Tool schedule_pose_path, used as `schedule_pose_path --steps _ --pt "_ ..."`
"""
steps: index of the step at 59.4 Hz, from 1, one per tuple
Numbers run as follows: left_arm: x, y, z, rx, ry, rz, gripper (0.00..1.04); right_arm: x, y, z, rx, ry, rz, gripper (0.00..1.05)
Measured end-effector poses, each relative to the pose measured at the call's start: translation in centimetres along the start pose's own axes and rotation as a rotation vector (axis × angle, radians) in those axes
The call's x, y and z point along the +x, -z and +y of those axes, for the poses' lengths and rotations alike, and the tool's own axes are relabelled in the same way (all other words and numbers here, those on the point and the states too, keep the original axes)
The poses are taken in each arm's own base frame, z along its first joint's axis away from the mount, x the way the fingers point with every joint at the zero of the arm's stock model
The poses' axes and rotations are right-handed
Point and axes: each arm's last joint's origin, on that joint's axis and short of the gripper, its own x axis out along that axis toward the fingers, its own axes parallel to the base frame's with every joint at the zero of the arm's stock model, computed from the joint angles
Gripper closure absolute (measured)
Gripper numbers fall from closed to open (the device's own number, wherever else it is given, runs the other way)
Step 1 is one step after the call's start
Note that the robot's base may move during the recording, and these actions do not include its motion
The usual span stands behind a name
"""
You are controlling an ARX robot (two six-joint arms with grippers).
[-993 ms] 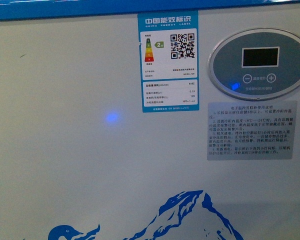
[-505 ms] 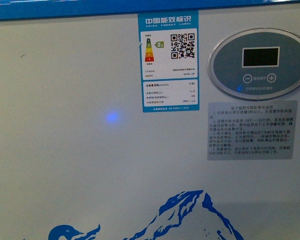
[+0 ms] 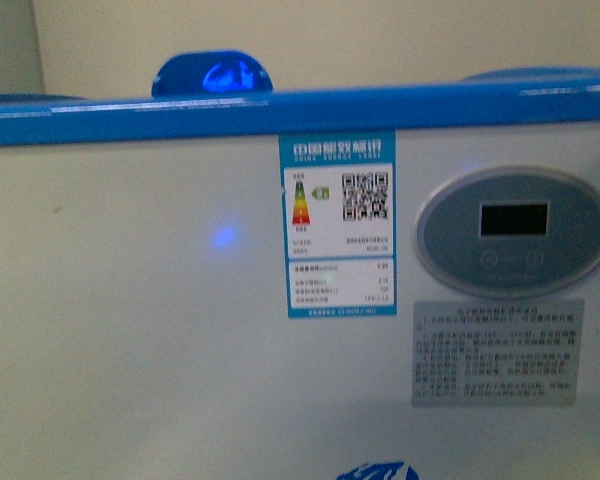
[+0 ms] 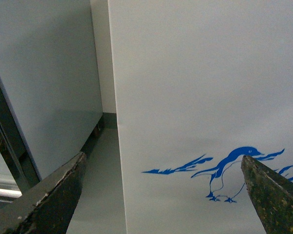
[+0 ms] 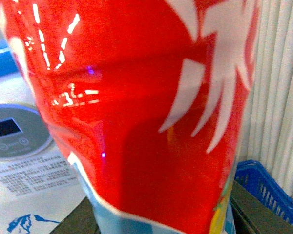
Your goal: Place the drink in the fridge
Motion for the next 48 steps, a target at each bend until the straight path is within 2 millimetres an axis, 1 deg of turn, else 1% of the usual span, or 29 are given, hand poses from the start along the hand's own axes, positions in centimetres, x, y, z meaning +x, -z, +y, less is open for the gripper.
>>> schedule_pose_path --steps 48 --pt "0.00 0.00 0.00 0.000 0.001 0.000 0.08 0.00 -0.02 0.00 0.001 0.000 -0.001 0.64"
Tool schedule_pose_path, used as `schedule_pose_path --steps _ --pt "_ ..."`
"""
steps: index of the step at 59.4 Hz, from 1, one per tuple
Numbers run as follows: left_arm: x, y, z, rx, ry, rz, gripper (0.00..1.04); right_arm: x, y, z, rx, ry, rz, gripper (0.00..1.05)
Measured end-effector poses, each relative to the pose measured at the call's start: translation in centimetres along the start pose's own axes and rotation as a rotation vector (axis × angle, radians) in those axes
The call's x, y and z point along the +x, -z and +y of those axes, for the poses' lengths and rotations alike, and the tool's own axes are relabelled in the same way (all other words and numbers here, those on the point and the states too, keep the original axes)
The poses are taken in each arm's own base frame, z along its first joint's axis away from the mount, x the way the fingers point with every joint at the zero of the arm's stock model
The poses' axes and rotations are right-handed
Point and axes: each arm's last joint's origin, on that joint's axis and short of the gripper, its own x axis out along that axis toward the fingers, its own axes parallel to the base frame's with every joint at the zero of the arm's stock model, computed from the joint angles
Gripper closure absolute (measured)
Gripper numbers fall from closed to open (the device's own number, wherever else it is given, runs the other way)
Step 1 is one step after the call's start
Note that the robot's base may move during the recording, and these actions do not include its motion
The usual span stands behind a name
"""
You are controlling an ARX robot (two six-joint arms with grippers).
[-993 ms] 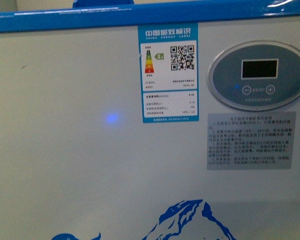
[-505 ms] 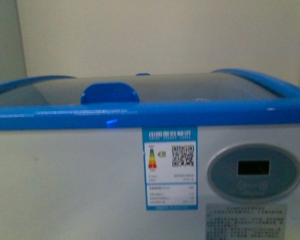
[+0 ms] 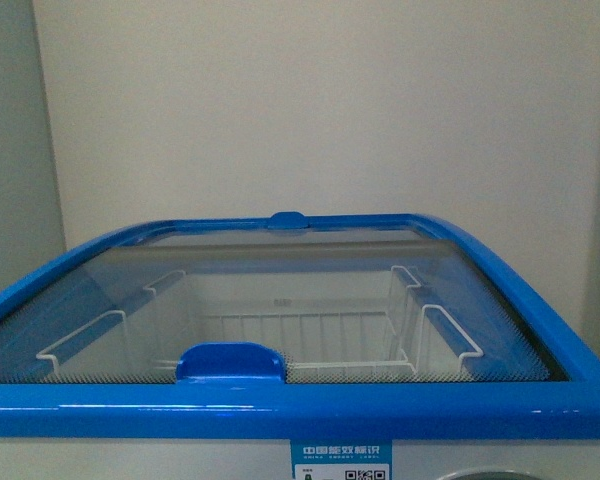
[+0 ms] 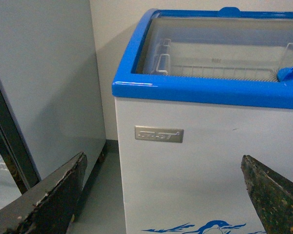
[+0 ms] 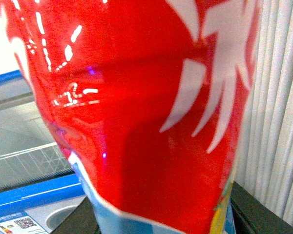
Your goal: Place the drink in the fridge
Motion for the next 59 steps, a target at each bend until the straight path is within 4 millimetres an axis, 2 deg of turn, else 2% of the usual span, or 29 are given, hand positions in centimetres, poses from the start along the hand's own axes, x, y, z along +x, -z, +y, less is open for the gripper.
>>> schedule_pose_path --steps 20,27,30,35,43,51,59 --pt "0.0 0.0 0.0 0.000 0.000 0.000 0.08 0.0 0.0 0.0 0.002 0.000 0.000 0.64" --pt "1.0 -0.1 -0.1 -0.218 0.189 0.182 0.08 0.0 0.0 0.0 0.002 0.000 0.000 0.64" --pt "2.2 -1.1 -0.2 -0.249 0.244 0.192 0.08 0.0 0.0 0.0 0.002 -0.004 0.001 0.64" --pt "4.5 -3.7 -0.5 -0.203 0.314 0.147 0.08 0.0 0.0 0.0 0.002 -0.002 0.000 0.64" --pt "9.1 -8.4 -2.7 0.005 0.487 0.074 0.08 0.0 0.0 0.0 0.002 -0.003 0.001 0.64" --pt "11.4 -10.7 -5.5 0.199 0.647 0.035 0.08 0.0 0.0 0.0 0.002 -0.001 0.000 0.64" --pt "13.1 -11.9 -8.9 0.406 0.821 0.019 0.08 0.0 0.0 0.0 0.002 -0.002 0.000 0.64"
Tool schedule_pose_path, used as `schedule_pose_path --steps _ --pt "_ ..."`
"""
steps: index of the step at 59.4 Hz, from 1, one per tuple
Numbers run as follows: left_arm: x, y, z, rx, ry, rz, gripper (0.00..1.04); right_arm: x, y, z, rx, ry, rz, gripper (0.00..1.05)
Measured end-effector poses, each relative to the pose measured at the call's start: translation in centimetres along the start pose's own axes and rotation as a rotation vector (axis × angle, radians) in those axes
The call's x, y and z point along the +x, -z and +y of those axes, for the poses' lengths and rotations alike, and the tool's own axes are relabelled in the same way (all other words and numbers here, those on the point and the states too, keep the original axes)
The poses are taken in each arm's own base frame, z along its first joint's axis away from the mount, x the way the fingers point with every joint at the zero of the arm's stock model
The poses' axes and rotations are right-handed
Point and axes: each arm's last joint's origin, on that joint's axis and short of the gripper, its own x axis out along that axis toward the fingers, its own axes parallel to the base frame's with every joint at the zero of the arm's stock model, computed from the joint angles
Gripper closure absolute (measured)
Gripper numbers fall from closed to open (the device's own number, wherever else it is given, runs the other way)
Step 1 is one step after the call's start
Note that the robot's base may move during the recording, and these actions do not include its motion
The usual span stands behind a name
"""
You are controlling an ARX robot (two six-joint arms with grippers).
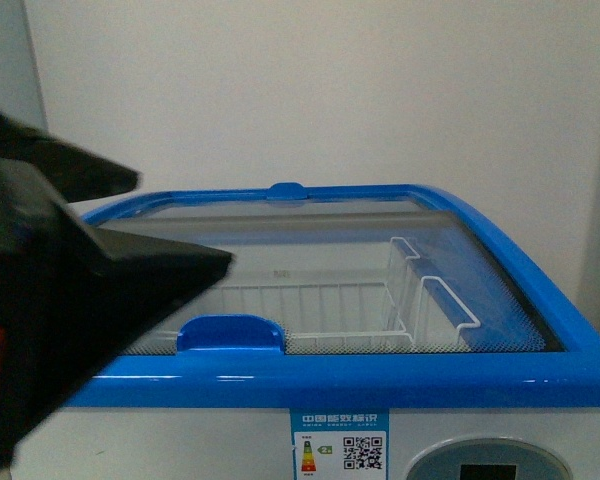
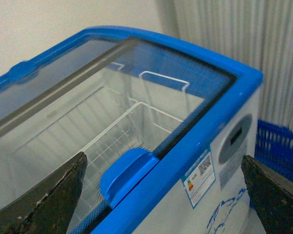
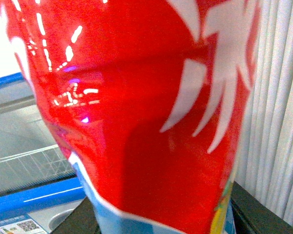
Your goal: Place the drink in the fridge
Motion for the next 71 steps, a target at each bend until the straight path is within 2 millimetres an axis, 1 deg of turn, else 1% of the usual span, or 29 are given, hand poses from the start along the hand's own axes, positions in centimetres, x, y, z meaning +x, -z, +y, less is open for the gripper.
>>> schedule_pose_path --steps 2,4,7,9,15,24,35,43,51,59,63,71 --pt "1.0 -0.3 -0.1 0.071 0.042 0.020 0.08 0.0 0.0 0.0 0.000 0.000 0.000 0.64" --pt "1.4 -0.4 -0.1 0.117 0.059 0.032 0.08 0.0 0.0 0.0 0.000 0.000 0.000 0.64" --pt "2.3 -0.3 -0.1 0.173 0.090 0.058 0.08 0.0 0.0 0.0 0.000 0.000 0.000 0.64" --pt "3.0 -0.1 0.1 0.244 0.117 0.087 0.08 0.0 0.0 0.0 0.000 0.001 0.000 0.64" --pt "4.9 0.8 0.9 0.405 0.171 0.165 0.08 0.0 0.0 0.0 0.000 0.000 0.000 0.64" --pt "6.5 1.3 2.7 0.533 0.159 0.202 0.08 0.0 0.0 0.0 0.000 0.001 0.000 0.64" --pt "8.6 3.0 4.7 0.588 0.112 0.245 0.08 0.0 0.0 0.0 0.000 0.000 0.000 0.64" --pt "10.2 3.5 6.3 0.607 0.075 0.246 0.08 0.0 0.0 0.0 0.000 0.001 0.000 0.64" --pt "11.2 4.1 6.7 0.601 0.091 0.244 0.08 0.0 0.0 0.0 0.000 0.000 0.000 0.64" --pt "12.4 3.9 7.5 0.615 0.075 0.230 0.08 0.0 0.0 0.0 0.000 0.001 0.000 0.64" --pt "13.2 3.7 8.2 0.632 0.036 0.224 0.08 0.0 0.0 0.0 0.000 0.001 0.000 0.64" --pt "15.2 3.2 10.1 0.681 -0.098 0.238 0.08 0.0 0.0 0.0 0.000 0.000 0.000 0.64"
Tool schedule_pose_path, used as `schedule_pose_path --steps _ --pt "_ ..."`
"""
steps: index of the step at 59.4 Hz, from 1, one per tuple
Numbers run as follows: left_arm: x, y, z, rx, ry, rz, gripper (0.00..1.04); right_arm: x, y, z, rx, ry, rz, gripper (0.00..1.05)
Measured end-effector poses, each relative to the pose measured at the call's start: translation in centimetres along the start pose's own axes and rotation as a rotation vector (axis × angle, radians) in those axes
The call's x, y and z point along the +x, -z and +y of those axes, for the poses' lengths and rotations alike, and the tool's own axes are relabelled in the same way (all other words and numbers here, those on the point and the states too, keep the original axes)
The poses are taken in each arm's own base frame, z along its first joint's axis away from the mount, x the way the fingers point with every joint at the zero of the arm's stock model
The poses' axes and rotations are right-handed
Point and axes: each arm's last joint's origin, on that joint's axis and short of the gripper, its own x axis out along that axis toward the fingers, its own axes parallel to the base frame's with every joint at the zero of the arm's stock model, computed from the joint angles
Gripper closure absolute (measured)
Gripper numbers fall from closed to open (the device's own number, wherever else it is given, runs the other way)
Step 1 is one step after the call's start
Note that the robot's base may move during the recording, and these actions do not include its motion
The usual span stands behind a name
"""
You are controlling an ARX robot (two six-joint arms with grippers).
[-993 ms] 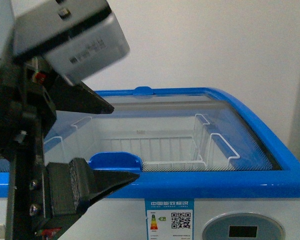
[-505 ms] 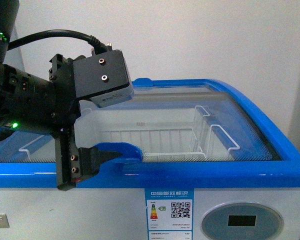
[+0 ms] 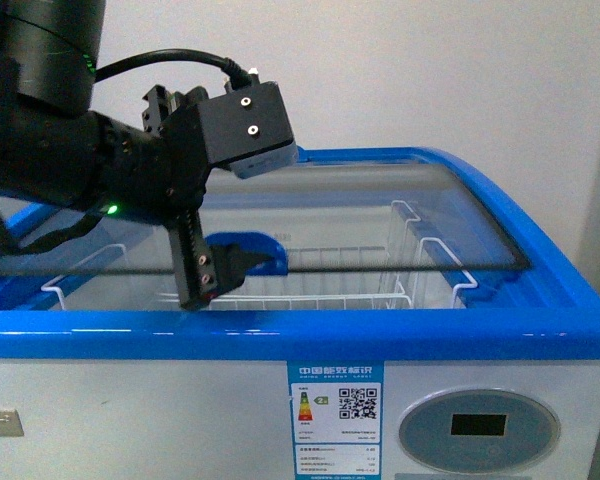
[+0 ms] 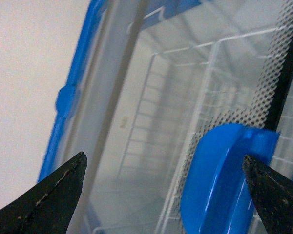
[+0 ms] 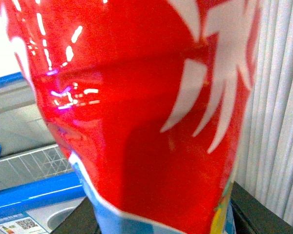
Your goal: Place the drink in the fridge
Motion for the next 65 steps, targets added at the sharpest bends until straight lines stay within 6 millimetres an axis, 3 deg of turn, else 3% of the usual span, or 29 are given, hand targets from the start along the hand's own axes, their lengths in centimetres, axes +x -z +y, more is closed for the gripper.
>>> schedule_pose_path --steps 27,36,42,46,51,62,65 --pt "3.7 0.9 3.0 0.031 -0.273 0.096 0.08 0.0 0.0 0.0 0.000 -0.001 0.000 0.64" --pt "3.6 0.8 3.6 -0.031 -0.363 0.126 0.08 0.0 0.0 0.0 0.000 0.000 0.000 0.64" --pt "3.0 0.8 3.9 -0.174 -0.387 0.159 0.08 0.0 0.0 0.0 0.000 0.001 0.000 0.64" --pt "1.7 0.7 3.3 -0.321 -0.370 0.181 0.08 0.0 0.0 0.0 0.000 0.000 0.000 0.64" --pt "-1.4 0.1 2.1 -0.524 -0.334 0.187 0.08 0.0 0.0 0.0 0.000 0.000 0.000 0.64" --pt "-11.8 -1.6 -2.9 -0.956 -0.226 0.120 0.08 0.0 0.0 0.0 0.000 0.000 0.000 0.64" --pt "-14.0 -1.5 -4.3 -1.012 -0.368 0.114 0.16 0.0 0.0 0.0 0.000 0.001 0.000 0.64"
